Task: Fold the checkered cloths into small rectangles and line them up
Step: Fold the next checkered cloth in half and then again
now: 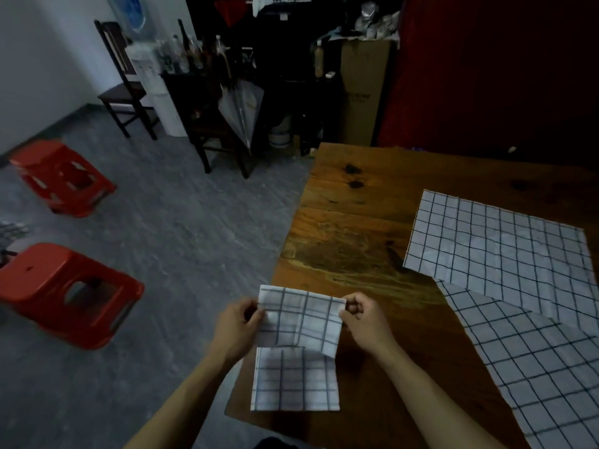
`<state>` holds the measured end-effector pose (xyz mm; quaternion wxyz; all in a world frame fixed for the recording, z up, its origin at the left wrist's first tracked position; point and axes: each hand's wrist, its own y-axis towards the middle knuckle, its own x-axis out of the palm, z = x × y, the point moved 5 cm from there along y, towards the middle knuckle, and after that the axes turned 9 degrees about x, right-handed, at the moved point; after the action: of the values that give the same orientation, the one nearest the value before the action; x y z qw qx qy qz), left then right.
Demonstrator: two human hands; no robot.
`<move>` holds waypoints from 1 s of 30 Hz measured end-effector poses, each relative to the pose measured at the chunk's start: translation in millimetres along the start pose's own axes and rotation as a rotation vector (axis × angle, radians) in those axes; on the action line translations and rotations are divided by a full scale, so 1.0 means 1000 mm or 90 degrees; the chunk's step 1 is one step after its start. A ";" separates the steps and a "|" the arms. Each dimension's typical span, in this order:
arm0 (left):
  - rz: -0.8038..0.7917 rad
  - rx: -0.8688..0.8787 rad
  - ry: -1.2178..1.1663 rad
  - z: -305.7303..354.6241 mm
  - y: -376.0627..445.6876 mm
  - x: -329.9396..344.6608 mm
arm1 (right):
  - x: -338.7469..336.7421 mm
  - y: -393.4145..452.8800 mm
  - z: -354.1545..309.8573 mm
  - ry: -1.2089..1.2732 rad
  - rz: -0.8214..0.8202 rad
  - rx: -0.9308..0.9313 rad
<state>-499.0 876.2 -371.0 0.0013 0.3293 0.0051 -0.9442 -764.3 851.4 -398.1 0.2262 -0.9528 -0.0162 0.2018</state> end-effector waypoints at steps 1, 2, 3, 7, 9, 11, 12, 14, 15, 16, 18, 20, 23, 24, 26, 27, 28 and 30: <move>-0.020 -0.004 -0.001 -0.004 0.006 0.003 | 0.000 0.005 0.001 -0.011 0.006 0.013; -0.039 -0.010 0.001 -0.009 0.013 0.006 | 0.001 0.010 0.003 -0.017 0.013 0.028; -0.053 -0.019 0.003 -0.014 0.020 0.009 | 0.002 0.015 0.003 -0.021 0.022 0.042; -0.089 -0.016 0.020 -0.026 0.050 0.015 | 0.005 0.031 -0.004 -0.044 0.082 0.092; -0.086 -0.004 0.035 -0.031 0.064 0.015 | 0.007 0.036 -0.008 -0.041 0.119 0.119; -0.101 -0.018 0.025 -0.037 0.077 0.017 | 0.012 0.040 -0.009 -0.032 0.135 0.146; -0.111 -0.030 0.020 -0.040 0.083 0.018 | 0.015 0.041 -0.008 -0.035 0.139 0.167; -0.133 -0.042 0.028 -0.048 0.089 0.023 | 0.024 0.042 -0.004 -0.054 0.135 0.215; -0.151 -0.034 0.048 -0.050 0.089 0.025 | 0.029 0.041 -0.002 -0.074 0.124 0.236; -0.172 -0.015 0.073 -0.052 0.089 0.027 | 0.033 0.039 0.000 -0.098 0.109 0.250; -0.216 0.035 0.123 -0.059 0.086 0.033 | 0.041 0.035 0.002 -0.137 0.086 0.263; -0.272 0.064 0.182 -0.069 0.083 0.037 | 0.049 0.031 0.005 -0.164 0.074 0.270; -0.317 0.097 0.206 -0.074 0.080 0.038 | 0.059 0.026 0.006 -0.166 0.070 0.271; -0.323 0.112 0.214 -0.073 0.079 0.038 | 0.062 0.024 0.006 -0.160 0.069 0.274; -0.337 0.138 0.239 -0.074 0.076 0.039 | 0.067 0.019 0.007 -0.149 0.073 0.279; -0.347 0.145 0.248 -0.073 0.074 0.039 | 0.069 0.016 0.007 -0.145 0.077 0.281; -0.359 0.153 0.250 -0.074 0.073 0.039 | 0.071 0.013 0.008 -0.141 0.082 0.285; -0.373 0.176 0.250 -0.072 0.071 0.040 | 0.073 0.006 0.010 -0.133 0.100 0.299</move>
<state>-484.6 806.1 -453.0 -0.3139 0.4859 -0.0280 -0.8152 -701.9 859.5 -436.3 0.4217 -0.8467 0.0815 0.3140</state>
